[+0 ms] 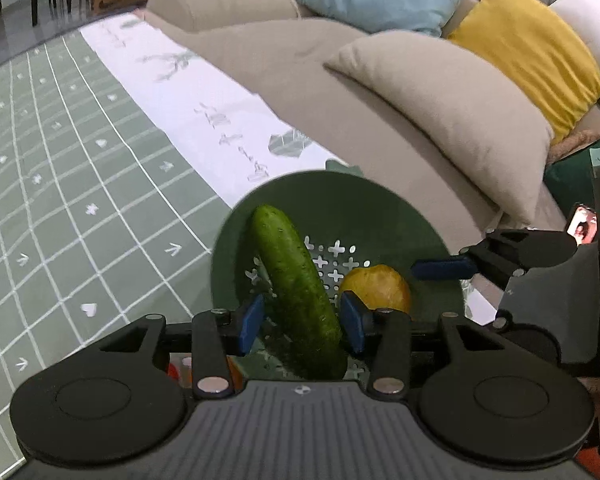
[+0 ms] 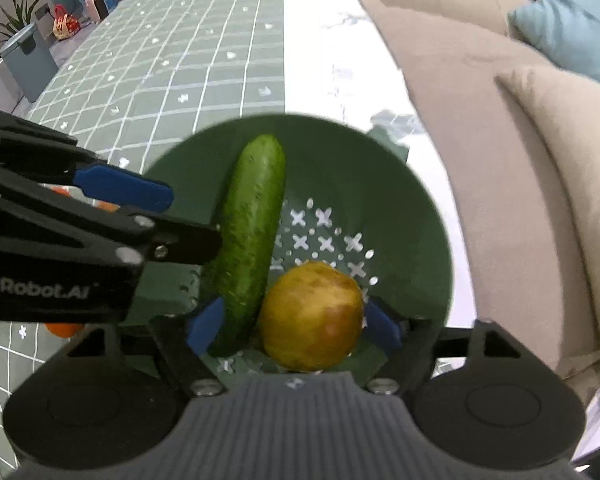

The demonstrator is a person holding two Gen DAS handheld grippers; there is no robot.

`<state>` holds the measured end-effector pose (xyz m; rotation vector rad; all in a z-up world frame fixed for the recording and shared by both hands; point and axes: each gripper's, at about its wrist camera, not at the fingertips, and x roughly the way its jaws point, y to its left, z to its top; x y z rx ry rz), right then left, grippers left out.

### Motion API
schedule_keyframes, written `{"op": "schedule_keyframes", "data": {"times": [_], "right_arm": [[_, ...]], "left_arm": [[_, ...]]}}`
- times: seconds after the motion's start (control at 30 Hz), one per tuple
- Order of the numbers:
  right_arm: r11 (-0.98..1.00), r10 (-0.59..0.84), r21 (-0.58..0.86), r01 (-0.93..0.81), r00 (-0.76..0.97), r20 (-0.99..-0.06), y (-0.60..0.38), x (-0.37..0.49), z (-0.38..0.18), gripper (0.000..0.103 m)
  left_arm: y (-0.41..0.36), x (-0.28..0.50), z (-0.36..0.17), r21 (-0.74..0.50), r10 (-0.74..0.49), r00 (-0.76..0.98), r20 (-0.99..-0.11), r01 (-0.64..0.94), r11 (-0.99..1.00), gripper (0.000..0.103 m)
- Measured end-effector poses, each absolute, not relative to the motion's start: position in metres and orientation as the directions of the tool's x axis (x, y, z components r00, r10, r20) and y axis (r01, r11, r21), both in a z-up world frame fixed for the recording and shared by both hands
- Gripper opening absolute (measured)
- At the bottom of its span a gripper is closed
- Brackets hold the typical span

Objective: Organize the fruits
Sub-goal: 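Lift the cucumber with the left tool while the right tool carries the pear into the colander, then open both tools and withdraw them from the colander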

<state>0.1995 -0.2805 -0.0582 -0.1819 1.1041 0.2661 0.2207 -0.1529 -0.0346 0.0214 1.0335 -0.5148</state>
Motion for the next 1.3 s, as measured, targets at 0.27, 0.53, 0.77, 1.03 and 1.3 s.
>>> {"op": "schedule_keyframes", "data": {"times": [0.27, 0.53, 0.77, 1.03, 1.3], "right_arm": [[0.972, 0.128, -0.010, -0.236, 0.563, -0.816, -0.264, 0.154, -0.020, 0.078], [0.980, 0.134, -0.011, -0.201, 0.693, -0.709, -0.220, 0.096, 0.003, 0.078], [0.981, 0.176, 0.054, -0.187, 0.737, -0.653, -0.179, 0.060, 0.001, 0.078], [0.980, 0.177, 0.059, -0.188, 0.706, -0.686, -0.145, 0.047, -0.032, 0.069], [0.977, 0.188, 0.075, -0.198, 0.647, -0.739, -0.132, 0.060, -0.059, 0.056]], "left_arm": [[-0.119, 0.176, -0.003, -0.152, -0.370, 0.527, -0.765, 0.410, 0.899, 0.053], [-0.071, 0.130, 0.013, -0.111, -0.320, 0.622, -0.715, 0.352, 0.930, 0.053], [-0.027, 0.096, -0.003, -0.102, -0.263, 0.645, -0.718, 0.276, 0.956, 0.053], [0.003, 0.076, -0.034, -0.136, -0.223, 0.632, -0.742, 0.184, 0.974, 0.052], [0.009, 0.078, -0.050, -0.124, -0.186, 0.626, -0.757, 0.142, 0.982, 0.051]]}}
